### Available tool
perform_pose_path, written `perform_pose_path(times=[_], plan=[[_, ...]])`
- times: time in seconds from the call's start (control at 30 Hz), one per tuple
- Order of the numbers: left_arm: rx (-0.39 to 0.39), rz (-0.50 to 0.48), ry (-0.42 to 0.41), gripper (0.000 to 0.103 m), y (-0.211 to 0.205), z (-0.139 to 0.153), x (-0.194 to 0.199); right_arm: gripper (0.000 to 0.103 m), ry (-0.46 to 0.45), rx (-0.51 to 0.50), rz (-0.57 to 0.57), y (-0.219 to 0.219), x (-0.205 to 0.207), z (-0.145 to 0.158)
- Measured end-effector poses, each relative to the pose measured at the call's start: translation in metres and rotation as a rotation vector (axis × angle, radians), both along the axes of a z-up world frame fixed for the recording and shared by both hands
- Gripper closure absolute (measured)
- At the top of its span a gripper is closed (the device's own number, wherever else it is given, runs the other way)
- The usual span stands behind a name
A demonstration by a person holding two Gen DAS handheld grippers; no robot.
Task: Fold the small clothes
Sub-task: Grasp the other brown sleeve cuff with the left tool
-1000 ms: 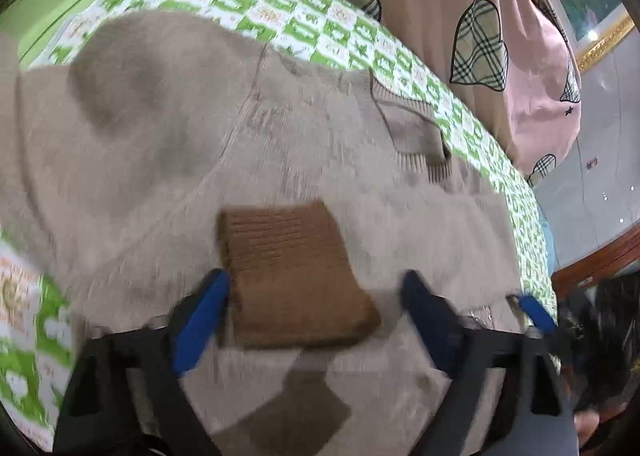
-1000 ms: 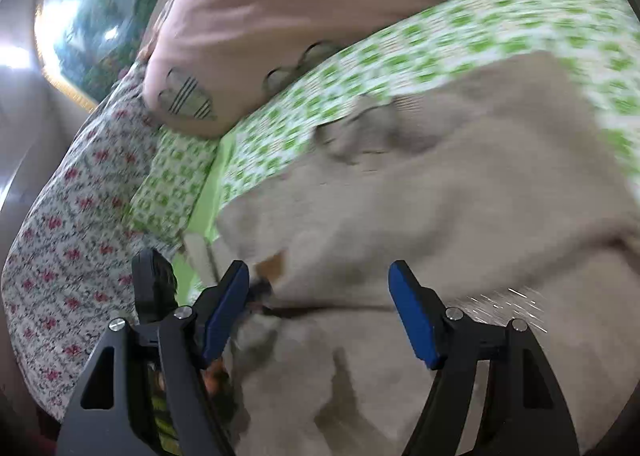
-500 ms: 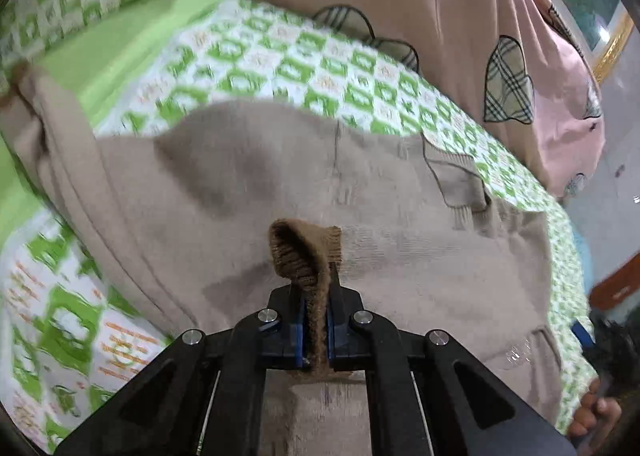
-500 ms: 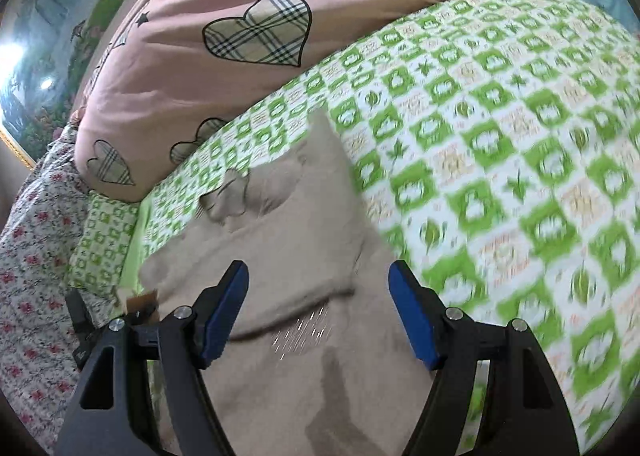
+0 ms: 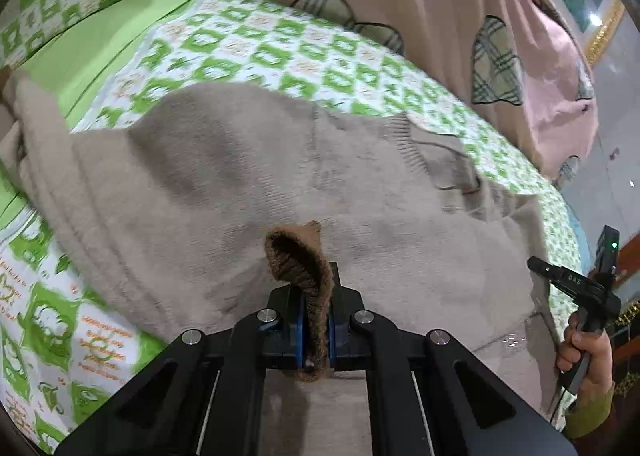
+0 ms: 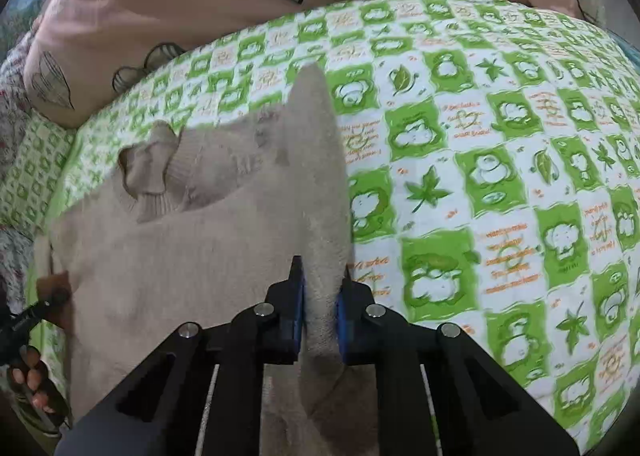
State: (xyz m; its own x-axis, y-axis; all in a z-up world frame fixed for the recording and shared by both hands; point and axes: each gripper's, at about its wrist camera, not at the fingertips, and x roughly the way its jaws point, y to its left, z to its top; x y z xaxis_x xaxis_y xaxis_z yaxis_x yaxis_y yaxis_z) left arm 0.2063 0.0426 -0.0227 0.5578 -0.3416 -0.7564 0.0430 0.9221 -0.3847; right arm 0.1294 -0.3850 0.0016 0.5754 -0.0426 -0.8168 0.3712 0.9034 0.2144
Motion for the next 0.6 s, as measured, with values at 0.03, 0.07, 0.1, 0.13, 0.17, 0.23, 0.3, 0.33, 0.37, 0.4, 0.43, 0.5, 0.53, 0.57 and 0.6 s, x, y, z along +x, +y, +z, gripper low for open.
perform_pose_path(times=[0.03, 0.07, 0.1, 0.13, 0.17, 0.23, 0.3, 0.33, 0.37, 0.4, 0.43, 0.5, 0.53, 0.57, 0.6], plan=[[-0.021, -0.021, -0.013, 0.096, -0.006, 0.004, 0.001, 0.093, -0.005, -0.017, -0.012, -0.005, -0.003, 0.005], [-0.039, -0.04, -0.025, 0.096, -0.011, 0.007, 0.002, 0.094, -0.014, -0.043, -0.037, -0.013, -0.006, 0.011], [-0.05, -0.059, -0.034, 0.096, -0.017, 0.009, 0.004, 0.096, -0.02, -0.059, -0.065, -0.023, -0.008, 0.016], [-0.052, -0.073, -0.039, 0.094, -0.022, 0.011, 0.006, 0.103, -0.017, -0.083, -0.109, -0.036, -0.011, 0.019], [-0.043, -0.083, -0.041, 0.093, -0.028, 0.009, 0.009, 0.103, -0.005, -0.097, -0.141, -0.045, -0.013, 0.018], [-0.006, -0.075, -0.016, 0.093, -0.035, 0.002, 0.014, 0.103, 0.006, -0.036, -0.156, -0.06, -0.016, 0.013], [-0.009, -0.068, 0.001, 0.093, -0.034, -0.004, 0.014, 0.102, -0.025, -0.005, -0.145, -0.055, -0.022, 0.018], [-0.012, -0.06, 0.0, 0.093, -0.031, -0.005, 0.013, 0.102, -0.042, -0.002, -0.116, -0.046, -0.025, 0.023], [-0.015, -0.053, 0.003, 0.093, -0.029, -0.007, 0.012, 0.097, -0.05, 0.005, -0.087, -0.037, -0.026, 0.025], [-0.02, -0.046, 0.006, 0.093, -0.026, -0.007, 0.011, 0.08, -0.06, 0.017, -0.055, -0.028, -0.025, 0.026], [-0.022, -0.04, 0.01, 0.093, -0.023, -0.008, 0.011, 0.062, -0.07, 0.028, -0.022, -0.018, -0.025, 0.026], [-0.003, -0.029, 0.017, 0.093, -0.018, -0.011, 0.01, 0.014, -0.085, -0.004, -0.023, -0.007, -0.024, 0.025], [0.017, -0.022, 0.021, 0.09, -0.015, -0.013, 0.01, 0.015, -0.078, -0.042, -0.021, -0.001, -0.019, 0.023], [0.046, -0.012, 0.03, 0.09, -0.012, -0.015, 0.01, 0.018, -0.043, -0.067, -0.018, 0.003, -0.013, 0.018], [0.06, -0.008, 0.041, 0.09, -0.009, -0.018, 0.01, 0.029, 0.015, -0.089, -0.02, 0.004, -0.008, 0.01]])
